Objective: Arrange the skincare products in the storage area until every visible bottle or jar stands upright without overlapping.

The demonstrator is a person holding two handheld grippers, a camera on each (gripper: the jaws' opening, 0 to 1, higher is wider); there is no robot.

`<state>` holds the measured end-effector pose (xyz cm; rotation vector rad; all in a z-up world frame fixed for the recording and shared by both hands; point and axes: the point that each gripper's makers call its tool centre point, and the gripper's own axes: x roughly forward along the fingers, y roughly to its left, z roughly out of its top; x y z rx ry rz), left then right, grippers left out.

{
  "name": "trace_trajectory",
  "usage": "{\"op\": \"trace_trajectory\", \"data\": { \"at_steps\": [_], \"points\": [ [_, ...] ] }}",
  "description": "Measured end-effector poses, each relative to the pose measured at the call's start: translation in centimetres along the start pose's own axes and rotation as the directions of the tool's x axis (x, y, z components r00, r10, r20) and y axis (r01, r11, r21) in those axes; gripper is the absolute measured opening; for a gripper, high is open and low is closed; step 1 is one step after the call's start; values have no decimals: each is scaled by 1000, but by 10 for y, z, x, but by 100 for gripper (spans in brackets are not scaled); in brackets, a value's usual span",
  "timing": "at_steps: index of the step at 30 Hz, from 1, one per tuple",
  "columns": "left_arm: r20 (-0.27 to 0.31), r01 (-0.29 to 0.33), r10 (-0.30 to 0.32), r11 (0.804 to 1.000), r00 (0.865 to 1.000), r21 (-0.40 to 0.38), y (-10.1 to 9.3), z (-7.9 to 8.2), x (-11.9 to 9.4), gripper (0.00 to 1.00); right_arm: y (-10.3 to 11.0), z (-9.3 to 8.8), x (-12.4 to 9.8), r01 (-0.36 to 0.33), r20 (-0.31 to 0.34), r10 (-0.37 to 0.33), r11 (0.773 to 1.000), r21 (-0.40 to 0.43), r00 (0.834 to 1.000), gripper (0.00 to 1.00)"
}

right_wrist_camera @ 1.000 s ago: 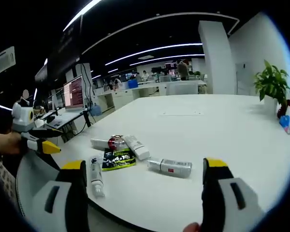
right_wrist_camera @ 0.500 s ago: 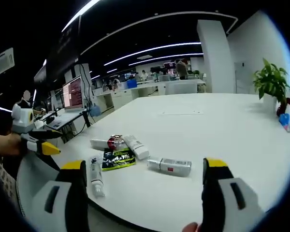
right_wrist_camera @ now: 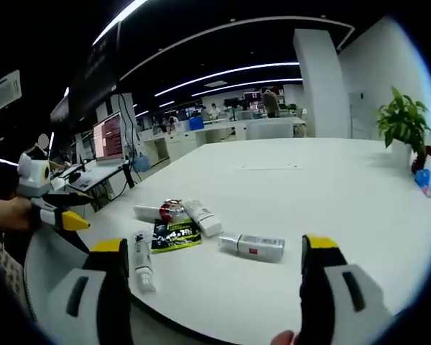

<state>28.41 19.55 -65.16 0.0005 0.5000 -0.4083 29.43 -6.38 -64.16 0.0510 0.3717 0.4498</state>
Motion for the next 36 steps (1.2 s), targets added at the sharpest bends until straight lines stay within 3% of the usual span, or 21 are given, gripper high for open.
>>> {"op": "trace_trajectory", "data": {
  "at_steps": [20, 23, 28, 36],
  "points": [
    [-61, 3, 0, 998, 998, 56, -1, -4, 16, 97, -7, 4, -2, 12, 26, -13, 999, 37, 1000, 100],
    [-88, 13, -3, 994, 996, 112, 2, -6, 21, 97, -7, 4, -1, 12, 23, -13, 999, 39, 1000, 100],
    [-101, 26, -15, 994, 995, 106, 16, 5, 37, 96, -7, 3, 0, 8, 19, -9, 999, 43, 1000, 100],
    [-159, 54, -25, 982, 987, 181, 32, 18, 60, 94, -8, 3, 0, 9, 19, -10, 999, 53, 1000, 100]
  ]
}}
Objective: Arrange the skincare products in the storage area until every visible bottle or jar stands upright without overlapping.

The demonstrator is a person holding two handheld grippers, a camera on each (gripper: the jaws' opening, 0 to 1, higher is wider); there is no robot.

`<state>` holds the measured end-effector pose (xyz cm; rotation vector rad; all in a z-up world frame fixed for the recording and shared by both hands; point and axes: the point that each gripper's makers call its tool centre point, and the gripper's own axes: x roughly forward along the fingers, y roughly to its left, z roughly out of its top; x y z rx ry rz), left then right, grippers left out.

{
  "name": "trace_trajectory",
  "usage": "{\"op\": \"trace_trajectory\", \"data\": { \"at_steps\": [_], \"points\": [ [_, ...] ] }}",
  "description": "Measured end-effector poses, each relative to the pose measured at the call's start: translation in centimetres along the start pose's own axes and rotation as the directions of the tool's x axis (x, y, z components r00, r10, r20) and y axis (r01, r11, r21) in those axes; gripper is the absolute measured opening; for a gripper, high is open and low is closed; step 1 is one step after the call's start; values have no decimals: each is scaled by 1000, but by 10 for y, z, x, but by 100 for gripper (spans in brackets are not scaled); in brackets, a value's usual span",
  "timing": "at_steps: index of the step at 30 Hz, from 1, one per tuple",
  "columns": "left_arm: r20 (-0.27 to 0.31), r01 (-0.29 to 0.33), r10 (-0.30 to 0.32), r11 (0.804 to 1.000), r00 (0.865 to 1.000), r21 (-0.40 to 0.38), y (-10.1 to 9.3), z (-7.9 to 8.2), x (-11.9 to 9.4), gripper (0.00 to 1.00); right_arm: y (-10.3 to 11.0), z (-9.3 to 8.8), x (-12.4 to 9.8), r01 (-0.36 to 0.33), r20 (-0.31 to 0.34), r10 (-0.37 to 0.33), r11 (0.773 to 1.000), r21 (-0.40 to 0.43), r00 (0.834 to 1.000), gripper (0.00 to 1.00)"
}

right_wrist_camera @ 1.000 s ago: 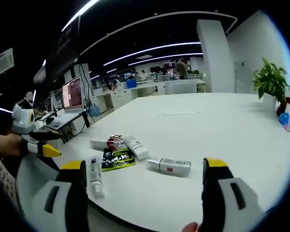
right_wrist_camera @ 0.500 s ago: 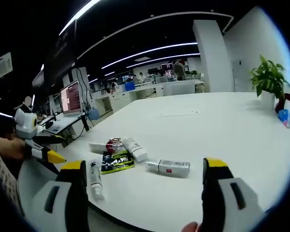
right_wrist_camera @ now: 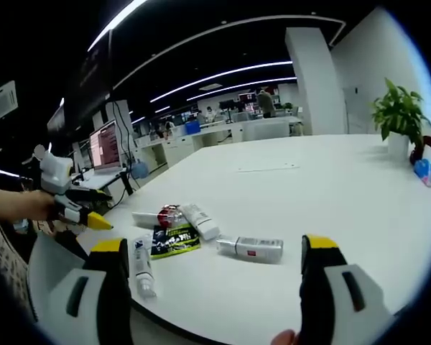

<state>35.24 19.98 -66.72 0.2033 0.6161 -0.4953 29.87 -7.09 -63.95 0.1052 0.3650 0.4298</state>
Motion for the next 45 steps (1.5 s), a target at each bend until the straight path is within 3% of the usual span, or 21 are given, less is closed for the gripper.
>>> {"op": "trace_trajectory", "data": {
  "at_steps": [17, 20, 23, 26, 31, 38, 40, 45],
  "points": [
    [-125, 102, -82, 982, 989, 160, 30, 12, 51, 93, -3, -2, 2, 7, -9, -7, 1000, 20, 1000, 100],
    [-160, 140, -110, 973, 981, 186, 32, 12, 63, 92, -4, -3, 2, 6, -13, -5, 1000, 20, 1000, 99],
    [-199, 170, -129, 964, 971, 205, 33, 9, 73, 92, -3, -5, 2, 4, -23, -4, 1000, 18, 1000, 91],
    [-229, 195, -144, 955, 963, 222, 35, 7, 84, 90, -3, -4, 2, 5, -19, -5, 1000, 26, 1000, 93],
    [-303, 281, -202, 928, 931, 244, 29, -2, 97, 81, -6, -5, 2, 15, -23, -14, 999, 31, 1000, 93],
    [-434, 402, -254, 867, 865, 295, 25, -21, 115, 65, -8, -5, 1, 24, -23, -23, 999, 40, 999, 94],
    [-460, 423, -252, 849, 851, 317, 26, -24, 120, 60, -9, -6, 1, 26, -22, -25, 999, 45, 999, 94],
    [-492, 451, -257, 829, 832, 330, 26, -28, 130, 53, -10, -6, 1, 35, -27, -34, 998, 48, 999, 93]
  ]
}}
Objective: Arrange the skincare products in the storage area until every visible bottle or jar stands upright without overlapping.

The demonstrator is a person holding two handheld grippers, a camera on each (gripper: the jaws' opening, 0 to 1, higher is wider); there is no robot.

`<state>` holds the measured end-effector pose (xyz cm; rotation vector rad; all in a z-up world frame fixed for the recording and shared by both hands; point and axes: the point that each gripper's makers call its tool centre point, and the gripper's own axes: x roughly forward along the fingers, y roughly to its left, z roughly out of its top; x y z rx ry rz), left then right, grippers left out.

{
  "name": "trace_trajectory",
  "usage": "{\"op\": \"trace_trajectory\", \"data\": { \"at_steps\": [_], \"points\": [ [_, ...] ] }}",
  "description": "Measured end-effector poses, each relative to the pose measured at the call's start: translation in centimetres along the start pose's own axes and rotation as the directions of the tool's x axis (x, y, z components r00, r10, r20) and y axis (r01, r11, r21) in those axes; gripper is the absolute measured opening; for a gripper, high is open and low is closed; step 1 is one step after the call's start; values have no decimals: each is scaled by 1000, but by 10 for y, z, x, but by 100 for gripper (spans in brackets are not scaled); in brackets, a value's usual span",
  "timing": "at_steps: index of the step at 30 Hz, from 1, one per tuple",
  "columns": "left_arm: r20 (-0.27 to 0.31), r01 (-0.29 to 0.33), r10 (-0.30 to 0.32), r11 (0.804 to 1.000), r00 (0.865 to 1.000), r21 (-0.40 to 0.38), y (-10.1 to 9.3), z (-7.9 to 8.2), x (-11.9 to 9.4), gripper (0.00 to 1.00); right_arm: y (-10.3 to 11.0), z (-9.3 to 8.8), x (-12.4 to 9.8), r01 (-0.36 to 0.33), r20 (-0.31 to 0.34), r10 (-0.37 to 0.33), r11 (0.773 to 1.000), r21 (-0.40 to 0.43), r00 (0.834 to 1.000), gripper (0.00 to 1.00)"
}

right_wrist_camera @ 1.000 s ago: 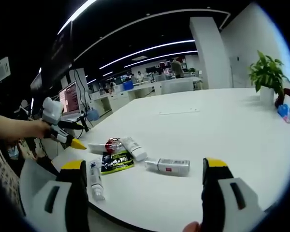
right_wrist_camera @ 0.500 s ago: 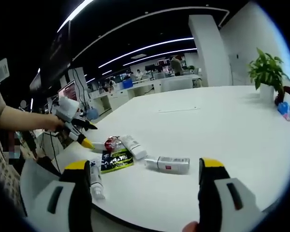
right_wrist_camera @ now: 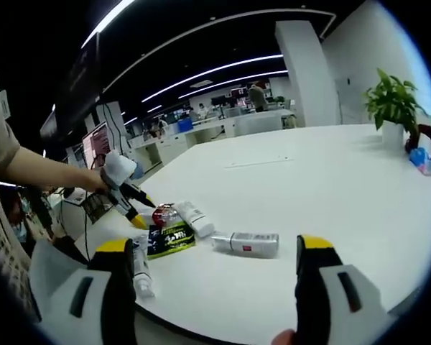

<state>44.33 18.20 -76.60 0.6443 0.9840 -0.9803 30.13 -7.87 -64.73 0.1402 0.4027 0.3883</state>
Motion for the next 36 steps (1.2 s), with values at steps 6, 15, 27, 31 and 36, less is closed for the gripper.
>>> {"op": "trace_trajectory", "data": {
  "at_steps": [6, 15, 27, 31, 36],
  "points": [
    [-36, 35, -32, 997, 999, 71, -1, 0, 6, 36, -1, -1, 0, 9, -6, -9, 1000, -3, 1000, 93],
    [-89, 25, -10, 987, 996, 160, 5, -4, 16, 30, -5, -3, 0, 25, -12, -25, 1000, -7, 1000, 93],
    [-86, -23, 43, 977, 995, 214, 9, -11, 2, 25, -3, -1, 0, 22, -5, -22, 1000, -14, 1000, 93],
    [-19, -67, 71, 987, 997, 144, 13, -7, -17, 25, -1, 1, -1, 14, -1, -14, 1000, -19, 1000, 92],
    [54, -73, 70, 996, 996, 53, 7, -6, -35, 25, 1, 1, 0, 2, 1, -2, 1000, -24, 1000, 92]
  ]
}}
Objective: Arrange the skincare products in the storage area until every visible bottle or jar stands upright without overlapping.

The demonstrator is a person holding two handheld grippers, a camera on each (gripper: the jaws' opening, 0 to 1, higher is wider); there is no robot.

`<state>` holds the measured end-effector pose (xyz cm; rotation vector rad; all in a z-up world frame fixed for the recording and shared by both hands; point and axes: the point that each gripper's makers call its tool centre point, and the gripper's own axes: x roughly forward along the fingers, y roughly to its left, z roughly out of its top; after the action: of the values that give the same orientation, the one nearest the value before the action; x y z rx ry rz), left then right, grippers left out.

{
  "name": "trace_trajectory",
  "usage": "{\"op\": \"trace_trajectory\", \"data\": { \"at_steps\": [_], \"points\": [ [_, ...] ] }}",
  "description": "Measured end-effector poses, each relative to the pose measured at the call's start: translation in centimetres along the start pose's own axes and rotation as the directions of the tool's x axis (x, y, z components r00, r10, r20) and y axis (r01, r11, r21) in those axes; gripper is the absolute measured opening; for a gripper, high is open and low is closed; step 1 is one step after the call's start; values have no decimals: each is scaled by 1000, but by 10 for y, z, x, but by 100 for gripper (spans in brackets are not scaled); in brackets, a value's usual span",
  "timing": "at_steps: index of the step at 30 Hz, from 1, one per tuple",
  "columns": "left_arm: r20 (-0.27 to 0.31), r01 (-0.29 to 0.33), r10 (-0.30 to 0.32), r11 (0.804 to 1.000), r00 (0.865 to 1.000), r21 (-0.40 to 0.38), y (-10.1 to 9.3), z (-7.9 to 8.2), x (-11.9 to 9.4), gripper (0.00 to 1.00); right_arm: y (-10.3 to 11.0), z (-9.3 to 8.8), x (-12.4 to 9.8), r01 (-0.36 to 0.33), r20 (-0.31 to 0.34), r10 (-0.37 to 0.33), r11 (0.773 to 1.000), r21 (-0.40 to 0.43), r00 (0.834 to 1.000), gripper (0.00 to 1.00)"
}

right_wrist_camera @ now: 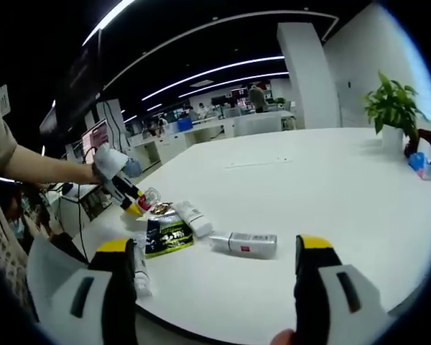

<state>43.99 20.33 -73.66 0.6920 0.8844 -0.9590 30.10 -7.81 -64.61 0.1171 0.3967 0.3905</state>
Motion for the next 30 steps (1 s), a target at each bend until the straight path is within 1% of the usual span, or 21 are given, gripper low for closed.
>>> {"op": "trace_trajectory", "data": {
  "at_steps": [2, 5, 7, 10, 11, 14, 15, 16, 18, 19, 20, 21, 22, 25, 27, 28, 29, 30],
  "points": [
    [27, -26, 27, 999, 999, -29, 2, -1, -5, 25, 1, 0, 0, -6, 2, 6, 1000, -2, 1000, 92],
    [44, -45, 48, 998, 998, -52, 3, -5, -11, 25, 2, 0, 0, -13, 1, 13, 1000, -7, 1000, 92],
    [64, -56, 61, 995, 996, -84, 3, -5, -17, 25, 3, 1, 0, -18, 2, 18, 1000, -10, 1000, 92],
    [124, -58, 80, 983, 989, -177, 1, -3, -28, 25, 5, 1, 0, -25, 3, 25, 1000, -14, 1000, 92],
    [147, -49, 81, 976, 986, -213, 0, -2, -31, 24, 6, 1, 0, -24, 4, 24, 1000, -17, 1000, 93],
    [217, -15, 92, 943, 972, -334, -3, 3, -42, 24, 5, 1, 0, -26, 4, 26, 999, -19, 1000, 94],
    [243, -1, 99, 928, 965, -372, -4, 4, -46, 24, 6, 1, 0, -31, 5, 31, 999, -21, 1000, 94],
    [264, 7, 107, 918, 959, -396, -5, 6, -49, 24, 7, 1, 0, -34, 4, 34, 999, -24, 999, 94],
    [315, 32, 128, 889, 941, -456, -7, 12, -54, 24, 8, 1, 0, -40, 3, 40, 999, -29, 999, 93],
    [342, 51, 138, 871, 930, -489, -8, 16, -56, 24, 9, 1, 0, -42, 3, 42, 999, -30, 999, 93],
    [359, 64, 142, 860, 923, -506, -10, 19, -58, 24, 9, 1, 0, -44, 4, 44, 999, -30, 999, 93],
    [373, 78, 144, 851, 917, -519, -11, 23, -60, 24, 10, 2, 0, -45, 5, 45, 999, -30, 999, 93],
    [380, 85, 144, 846, 913, -526, -12, 25, -61, 24, 10, 2, 0, -46, 8, 46, 998, -30, 999, 93],
    [405, 97, 147, 847, 902, -523, -20, 36, -67, 24, 11, 3, 0, -55, 12, 55, 998, -28, 998, 93],
    [457, 137, 151, 832, 876, -537, -26, 50, -73, 24, 13, 3, -1, -60, 12, 61, 998, -29, 998, 93],
    [503, 186, 147, 813, 852, -552, -32, 61, -80, 24, 14, 4, -1, -63, 14, 63, 998, -30, 998, 93],
    [534, 220, 142, 801, 834, -557, -36, 69, -85, 24, 14, 4, -1, -66, 16, 66, 997, -30, 998, 93],
    [578, 272, 134, 783, 805, -560, -42, 80, -92, 24, 15, 4, -1, -72, 17, 73, 997, -29, 997, 93]
  ]
}}
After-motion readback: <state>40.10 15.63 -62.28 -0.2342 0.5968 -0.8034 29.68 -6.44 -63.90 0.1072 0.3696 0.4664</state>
